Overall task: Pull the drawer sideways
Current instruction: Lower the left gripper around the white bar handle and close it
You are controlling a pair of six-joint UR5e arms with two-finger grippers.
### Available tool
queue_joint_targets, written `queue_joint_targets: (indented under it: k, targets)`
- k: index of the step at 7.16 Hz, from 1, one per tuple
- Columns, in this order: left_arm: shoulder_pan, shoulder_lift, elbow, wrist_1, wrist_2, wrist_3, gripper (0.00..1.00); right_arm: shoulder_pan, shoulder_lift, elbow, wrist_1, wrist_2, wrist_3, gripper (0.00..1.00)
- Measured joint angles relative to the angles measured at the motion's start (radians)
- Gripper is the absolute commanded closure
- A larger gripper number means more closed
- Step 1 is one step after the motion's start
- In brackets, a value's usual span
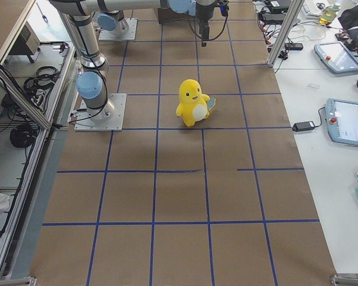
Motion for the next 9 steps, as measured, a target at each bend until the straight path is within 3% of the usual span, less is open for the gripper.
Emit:
queue_joint_targets:
  k: [5,9]
  targets:
    - [-0.001,-0.004,-0.014,0.003,0.031,-0.004,0.40,0.000,0.000,0.000,0.000,0.000,0.000,0.00]
    - [0.001,-0.006,-0.016,0.003,0.025,-0.006,0.41,0.000,0.000,0.000,0.000,0.000,0.000,0.00]
